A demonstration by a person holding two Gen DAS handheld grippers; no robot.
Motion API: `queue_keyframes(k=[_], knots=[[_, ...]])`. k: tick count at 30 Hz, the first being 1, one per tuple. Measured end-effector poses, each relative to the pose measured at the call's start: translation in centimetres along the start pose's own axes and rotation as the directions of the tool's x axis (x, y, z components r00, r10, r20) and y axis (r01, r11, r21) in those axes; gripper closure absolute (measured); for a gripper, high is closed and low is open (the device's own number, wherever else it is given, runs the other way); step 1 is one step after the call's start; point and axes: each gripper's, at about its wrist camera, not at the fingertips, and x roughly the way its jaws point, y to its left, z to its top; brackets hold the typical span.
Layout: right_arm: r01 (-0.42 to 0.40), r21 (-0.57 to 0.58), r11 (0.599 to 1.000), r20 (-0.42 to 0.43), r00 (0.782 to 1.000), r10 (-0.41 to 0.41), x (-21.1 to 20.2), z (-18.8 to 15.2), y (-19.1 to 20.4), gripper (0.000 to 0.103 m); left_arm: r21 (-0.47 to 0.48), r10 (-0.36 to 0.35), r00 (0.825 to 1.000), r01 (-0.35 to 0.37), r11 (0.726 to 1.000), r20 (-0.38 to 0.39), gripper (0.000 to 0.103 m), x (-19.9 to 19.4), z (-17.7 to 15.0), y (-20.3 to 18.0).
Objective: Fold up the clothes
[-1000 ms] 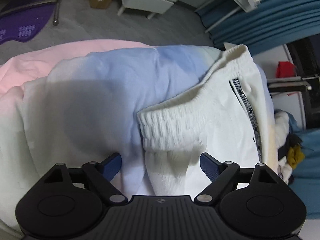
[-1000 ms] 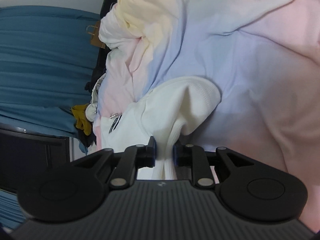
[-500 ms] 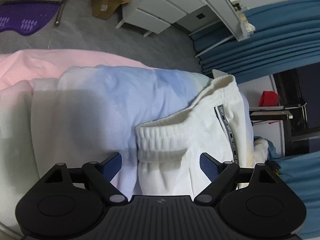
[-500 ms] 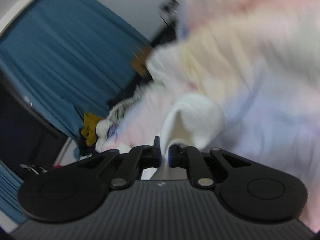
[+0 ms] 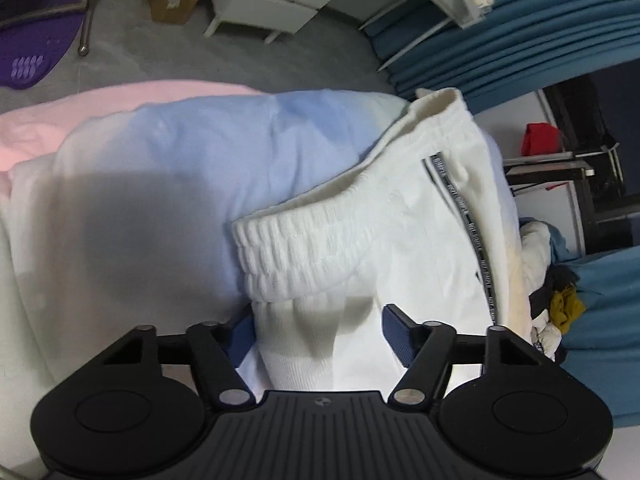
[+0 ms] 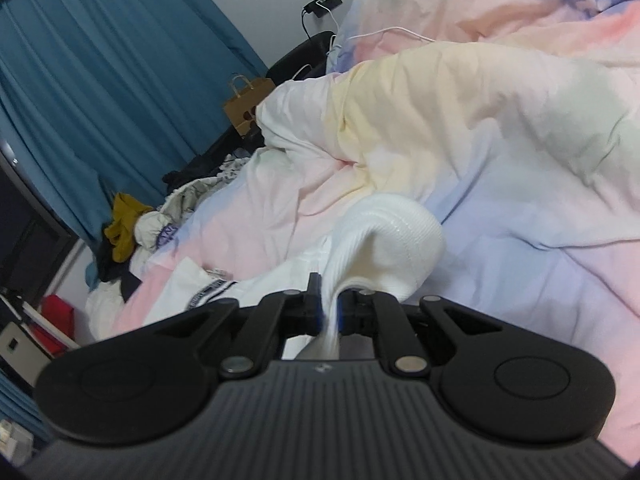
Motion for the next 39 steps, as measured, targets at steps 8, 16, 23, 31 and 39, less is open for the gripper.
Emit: queue_keyframes(k=[8, 16, 23, 31, 39], knots=[[0.021, -0.007, 1.000, -0.002, 1.000, -0.021, 0.0, 0.1, 0.3, 0.093, 0.164, -0.172, 0.982, 0.158, 0.974, 0.078, 0.038, -2.8, -1.6, -1.8], [0.042, 0.049, 0.998, -0.032, 0.999, -0.040, 0.0, 0.2, -0.3, 0.093, 0.102, -0.031, 0.993, 0.043, 0.994, -0.116, 0.034, 2.1, -0.2, -1.6], [0.067, 0.133, 0.989, -0.086, 0.995, -0.056, 0.9, 0.1, -1.5, 0.093, 0.137, -0.048, 0.990, 0.067, 0.988, -0.136, 0.064, 3.5, 0.1, -1.7], [0.048, 0.217, 0.975, -0.079, 0.996, -0.031, 0.4, 0.1, -1.7, 0.093, 0.080, -0.108, 0.987, 0.118, 0.990, -0.122, 0.083, 3.0, 0.6, -0.6], [0.004, 0.259, 0.966, -0.042, 0.999, 0.007, -0.1, 0.5, -1.2, 0.093, 0.045, -0.180, 0.981, 0.183, 0.982, -0.071, 0.091, 1.6, 0.4, -0.7]])
